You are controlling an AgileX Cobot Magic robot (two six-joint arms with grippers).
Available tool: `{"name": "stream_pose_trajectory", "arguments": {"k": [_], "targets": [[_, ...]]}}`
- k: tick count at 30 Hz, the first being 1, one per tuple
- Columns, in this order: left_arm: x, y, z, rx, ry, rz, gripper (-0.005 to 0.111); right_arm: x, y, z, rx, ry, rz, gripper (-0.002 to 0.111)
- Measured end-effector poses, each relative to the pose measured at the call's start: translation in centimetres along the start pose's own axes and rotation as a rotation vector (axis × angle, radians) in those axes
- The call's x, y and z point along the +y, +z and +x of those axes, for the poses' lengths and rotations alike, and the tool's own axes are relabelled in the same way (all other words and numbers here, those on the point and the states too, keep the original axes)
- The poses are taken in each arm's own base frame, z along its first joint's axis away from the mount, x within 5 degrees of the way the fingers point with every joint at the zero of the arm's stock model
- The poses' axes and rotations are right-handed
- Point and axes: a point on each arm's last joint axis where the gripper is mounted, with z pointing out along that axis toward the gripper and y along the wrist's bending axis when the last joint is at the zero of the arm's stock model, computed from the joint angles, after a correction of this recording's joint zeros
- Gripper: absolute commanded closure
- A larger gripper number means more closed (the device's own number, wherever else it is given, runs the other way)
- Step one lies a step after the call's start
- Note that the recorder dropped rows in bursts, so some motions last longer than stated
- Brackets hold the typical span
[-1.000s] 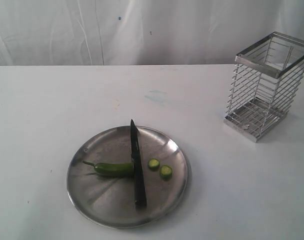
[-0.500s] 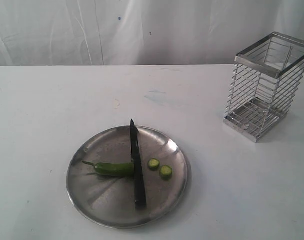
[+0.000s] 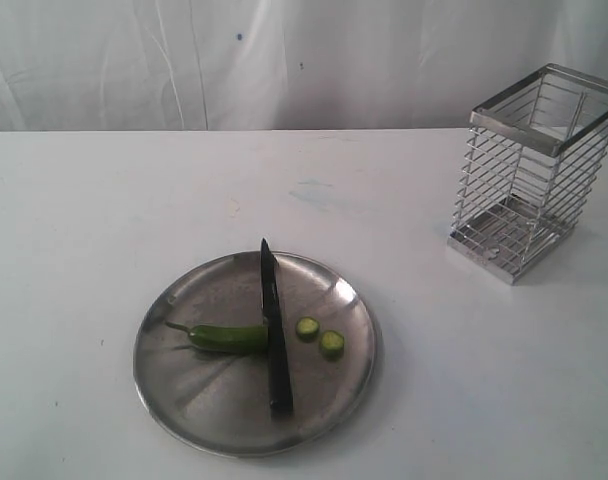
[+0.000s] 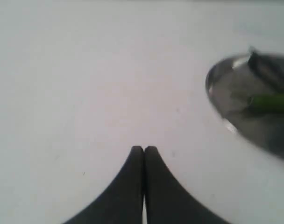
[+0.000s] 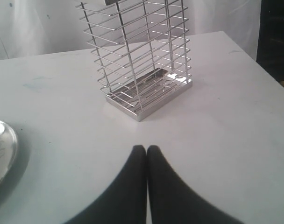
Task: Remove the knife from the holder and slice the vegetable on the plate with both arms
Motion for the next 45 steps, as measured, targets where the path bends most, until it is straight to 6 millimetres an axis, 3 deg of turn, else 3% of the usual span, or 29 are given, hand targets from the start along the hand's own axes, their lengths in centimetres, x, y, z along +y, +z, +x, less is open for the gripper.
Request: {"name": "stream_pose_trajectory", "arguments": {"k": [6, 14, 24, 45], "targets": [[0.39, -0.10, 0.56, 0.074, 0.185, -0.054, 0.107, 0.00, 0.00, 0.00, 0.000, 0.000, 0.000, 0.108], [-0.27, -0.05, -0.33, -0.032, 0.102, 0.008, 0.107, 0.00, 0.00, 0.00, 0.000, 0.000, 0.000, 0.108], [-0.31, -0.04, 0.01, 0.003, 0.373, 0.015, 0.107, 0.00, 0.00, 0.02, 0.002, -0.002, 0.000, 0.108], [-0.32, -0.04, 0.03, 0.005, 0.389, 0.016, 0.107, 0.00, 0.00, 0.02, 0.002, -0.002, 0.000, 0.108]]}}
